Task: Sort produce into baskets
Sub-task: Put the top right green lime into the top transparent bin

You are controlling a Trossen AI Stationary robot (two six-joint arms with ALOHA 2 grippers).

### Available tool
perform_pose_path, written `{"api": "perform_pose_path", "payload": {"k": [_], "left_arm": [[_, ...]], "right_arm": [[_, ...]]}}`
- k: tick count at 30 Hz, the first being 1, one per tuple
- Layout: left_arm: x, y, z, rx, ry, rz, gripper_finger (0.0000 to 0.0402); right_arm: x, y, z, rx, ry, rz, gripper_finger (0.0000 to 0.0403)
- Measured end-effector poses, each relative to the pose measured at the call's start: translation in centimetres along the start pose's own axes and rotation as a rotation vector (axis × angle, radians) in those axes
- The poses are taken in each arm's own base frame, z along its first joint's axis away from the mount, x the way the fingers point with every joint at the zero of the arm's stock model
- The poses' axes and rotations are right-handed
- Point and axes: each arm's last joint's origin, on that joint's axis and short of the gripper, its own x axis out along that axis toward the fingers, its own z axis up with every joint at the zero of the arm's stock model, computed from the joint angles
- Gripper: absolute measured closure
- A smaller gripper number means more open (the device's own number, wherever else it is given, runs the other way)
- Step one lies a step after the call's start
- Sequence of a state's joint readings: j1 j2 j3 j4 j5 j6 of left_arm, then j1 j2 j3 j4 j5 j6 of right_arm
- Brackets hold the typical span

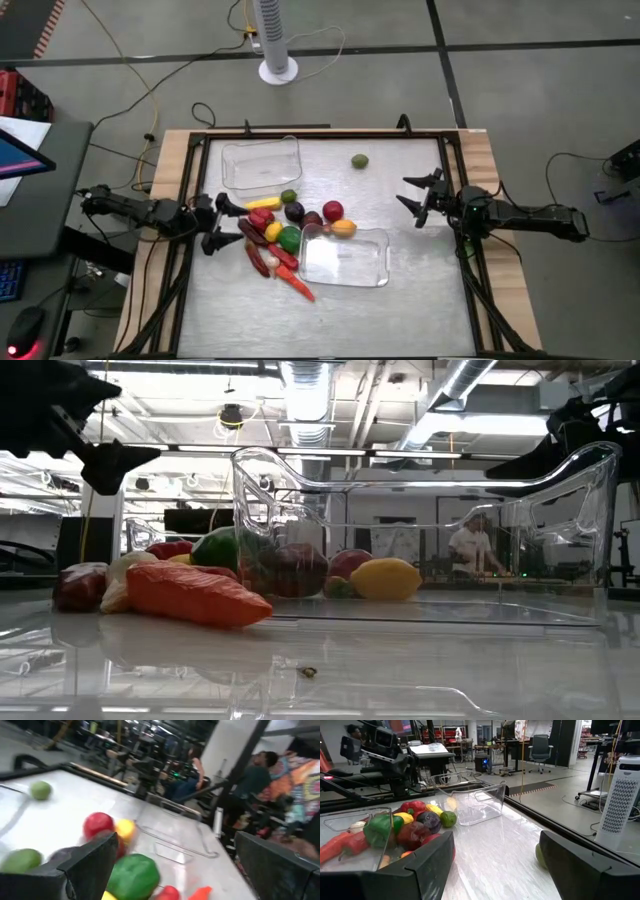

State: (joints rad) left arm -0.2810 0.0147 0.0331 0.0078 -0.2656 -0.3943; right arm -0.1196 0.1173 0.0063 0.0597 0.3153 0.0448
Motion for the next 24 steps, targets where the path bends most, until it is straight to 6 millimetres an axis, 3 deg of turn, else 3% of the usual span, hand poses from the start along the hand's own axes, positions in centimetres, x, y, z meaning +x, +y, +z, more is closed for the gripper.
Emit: {"api": "perform_pose_path", "payload": {"k": [6, 12, 24], "left_arm": [[0.0, 0.4, 0.3, 0.001, -0.071, 0.146, 0.0015], [-0.1, 0.6, 0.3, -0.045, -0.096, 0.211, 0.0015], [-0.1, 0.6, 0.5, -0.043, -0.129, 0.239, 0.0015]], "right_arm": [[0.0, -0.2, 0.2, 0.01, -0.021, -0.04, 0.0081], [0.0, -0.1, 0.9, 0.325, -0.09, -0.004, 0.0081], [-0.1, -0.3, 1.2, 0.479, -0.141, -0.044, 0.0081]]}}
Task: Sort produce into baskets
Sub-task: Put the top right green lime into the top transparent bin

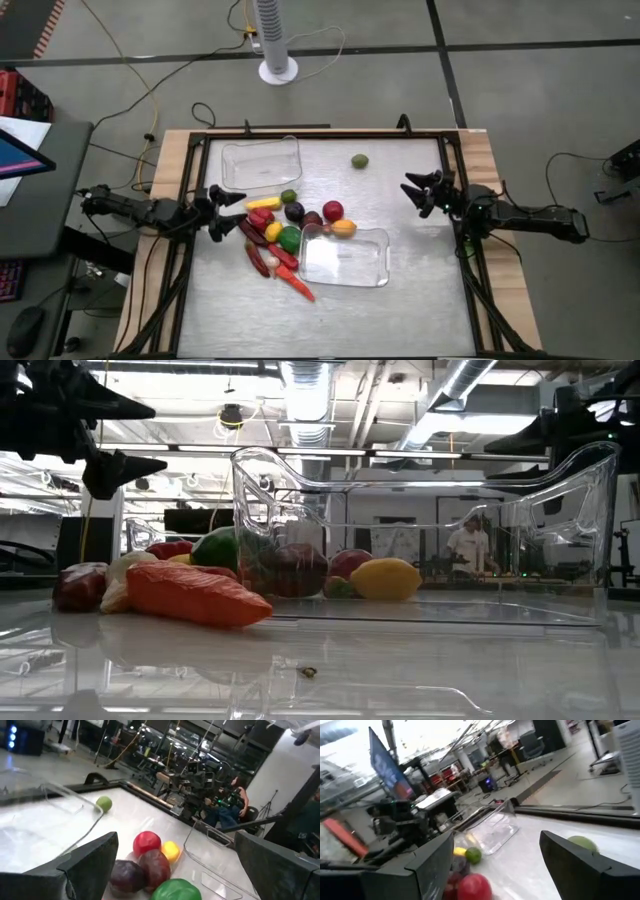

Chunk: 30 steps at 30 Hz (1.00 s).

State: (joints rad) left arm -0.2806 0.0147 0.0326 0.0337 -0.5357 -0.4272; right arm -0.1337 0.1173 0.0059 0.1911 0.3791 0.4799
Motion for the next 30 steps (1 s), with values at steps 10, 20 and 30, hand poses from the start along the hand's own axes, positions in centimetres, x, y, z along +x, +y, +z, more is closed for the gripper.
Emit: {"api": "perform_pose_path", "payload": {"k": [10, 20, 30], "left_arm": [[0.0, -0.4, 0.9, 0.186, -0.088, -0.033, 0.0015], [0.0, 0.0, 1.8, 0.249, -0.184, 0.105, 0.0015], [-0.1, 0.4, 3.3, 0.286, -0.108, 0.221, 0.0015]], "right_arm": [[0.8, 0.7, 1.2, -0.113, 0.052, 0.062, 0.0088], [6.3, 0.4, 2.2, -0.389, 0.176, -0.079, 0.0095], [12.4, -2.5, 2.2, -0.533, 0.311, -0.178, 0.0053]]}}
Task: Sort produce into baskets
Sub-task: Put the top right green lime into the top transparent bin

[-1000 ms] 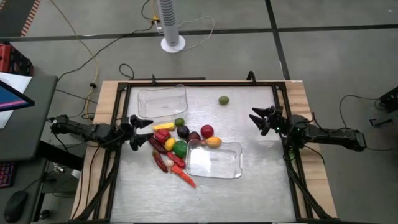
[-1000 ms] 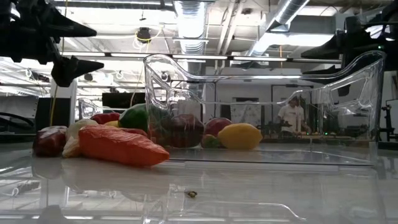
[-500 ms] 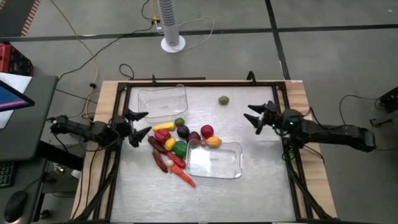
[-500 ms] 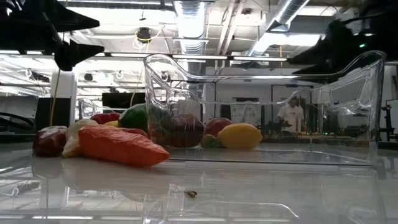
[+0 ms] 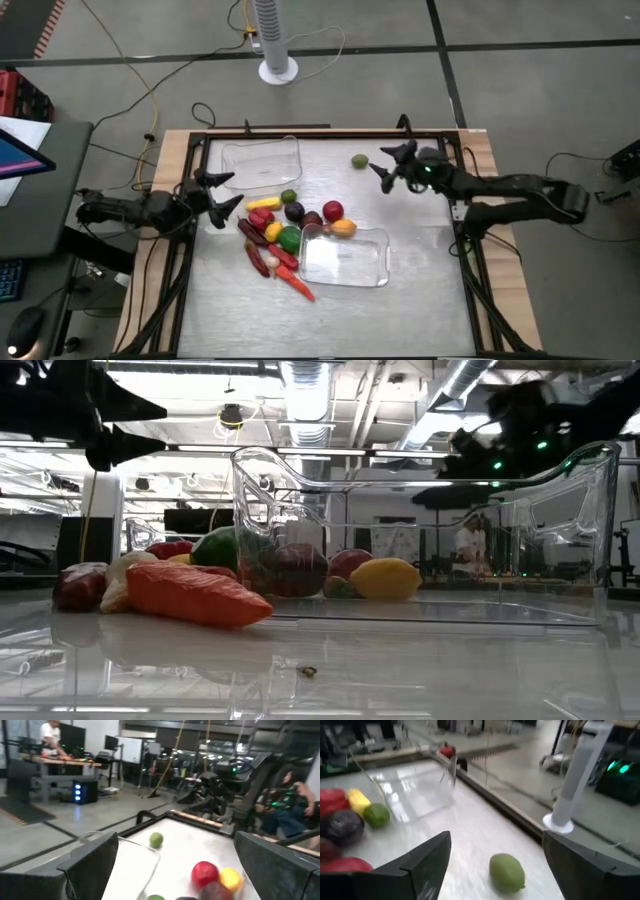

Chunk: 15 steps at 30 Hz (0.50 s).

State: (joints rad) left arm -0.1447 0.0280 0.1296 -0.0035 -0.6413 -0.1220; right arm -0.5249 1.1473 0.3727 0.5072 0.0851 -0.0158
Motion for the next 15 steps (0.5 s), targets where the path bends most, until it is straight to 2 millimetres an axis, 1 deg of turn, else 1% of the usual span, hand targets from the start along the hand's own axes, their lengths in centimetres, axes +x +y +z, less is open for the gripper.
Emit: {"api": "perform_pose_path", "payload": {"k": [2, 5, 11, 13, 15], "left_arm": [[0.1, 0.1, 0.5, 0.033, -0.003, 0.021, 0.0015], [0.5, 0.2, 1.8, 0.08, -0.023, 0.059, 0.0015], [1.4, 0.1, 4.6, 0.145, 0.01, 0.106, 0.0015], [1.8, 0.0, 4.9, 0.155, 0.061, 0.116, 0.0015], [2.2, 0.1, 4.6, 0.161, 0.11, 0.136, 0.0015]], "right_arm": [[1.5, -0.3, -0.1, -0.002, 0.041, 0.008, 0.0042], [4.0, -0.8, -0.6, -0.021, 0.113, 0.006, 0.0032], [8.5, -2.0, -1.7, -0.015, 0.23, -0.028, 0.0036], [9.7, -2.5, -1.8, -0.011, 0.27, -0.038, 0.0039], [10.5, -2.8, -2.1, -0.016, 0.324, -0.043, 0.0041]]}}
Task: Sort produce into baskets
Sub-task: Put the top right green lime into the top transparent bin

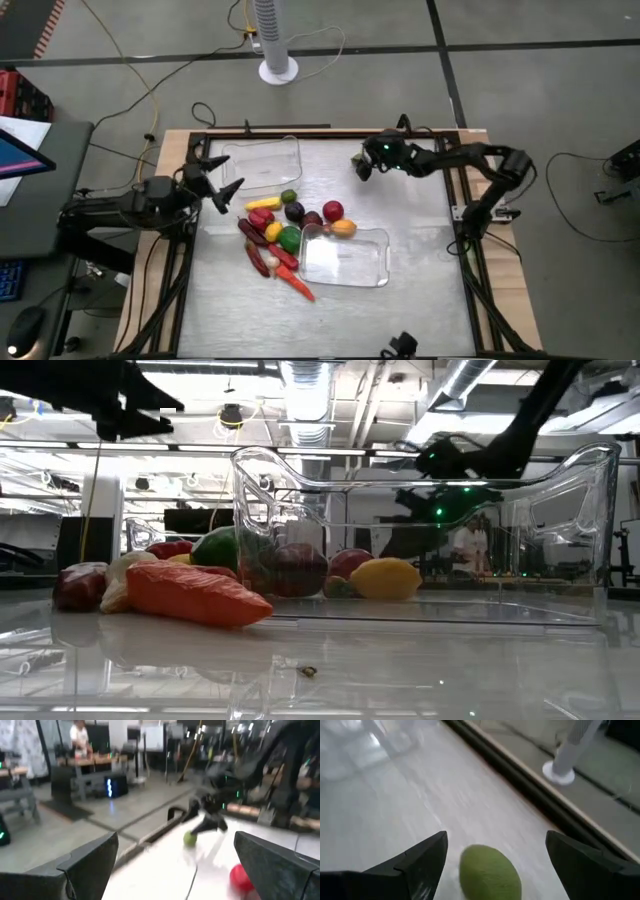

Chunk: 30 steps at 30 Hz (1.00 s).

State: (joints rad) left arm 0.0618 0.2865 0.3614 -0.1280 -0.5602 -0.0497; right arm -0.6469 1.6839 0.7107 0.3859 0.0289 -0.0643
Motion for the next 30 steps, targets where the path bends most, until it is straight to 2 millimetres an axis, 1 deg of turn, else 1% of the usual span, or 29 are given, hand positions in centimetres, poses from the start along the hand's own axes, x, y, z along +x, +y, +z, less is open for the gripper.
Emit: {"api": "perform_pose_path", "payload": {"k": [5, 9, 12, 19, 21, 23, 25, 28, 30], "left_arm": [[1.1, -0.4, -0.5, 0.013, 0.061, 0.002, 0.0015], [1.7, -0.9, -0.8, 0.011, 0.088, -0.054, 0.0015], [2.0, -1.2, -0.8, 0.003, 0.089, -0.086, 0.0015], [2.2, -1.4, 0.5, 0.009, -0.031, -0.099, 0.0015], [2.2, -1.5, 0.7, -0.011, -0.05, -0.125, 0.0015], [2.1, -1.6, 0.9, -0.041, -0.07, -0.17, 0.0015], [2.1, -1.8, 1.1, -0.075, -0.08, -0.229, 0.0015], [2.2, -2.1, 1.0, -0.089, -0.068, -0.296, 0.0015], [2.5, -2.2, 0.9, -0.085, -0.066, -0.302, 0.0015]], "right_arm": [[1.5, 0.1, -0.7, -0.042, 0.113, 0.009, 0.0042], [1.5, 0.2, -0.8, -0.043, 0.12, 0.012, 0.0053], [1.1, 0.3, -0.7, -0.046, 0.142, 0.016, 0.0081], [1.1, 0.5, -1.3, -0.028, 0.206, 0.023, 0.0171], [0.9, 0.9, -1.2, -0.024, 0.205, 0.025, 0.0182], [0.6, 1.5, -1.0, -0.01, 0.206, 0.039, 0.0182], [0.0, 2.6, -0.5, 0.0, 0.189, 0.063, 0.0181], [-1.6, 4.9, 1.2, -0.006, 0.104, 0.124, 0.0169], [-2.6, 6.9, 2.5, -0.017, 0.05, 0.162, 0.0167]]}}
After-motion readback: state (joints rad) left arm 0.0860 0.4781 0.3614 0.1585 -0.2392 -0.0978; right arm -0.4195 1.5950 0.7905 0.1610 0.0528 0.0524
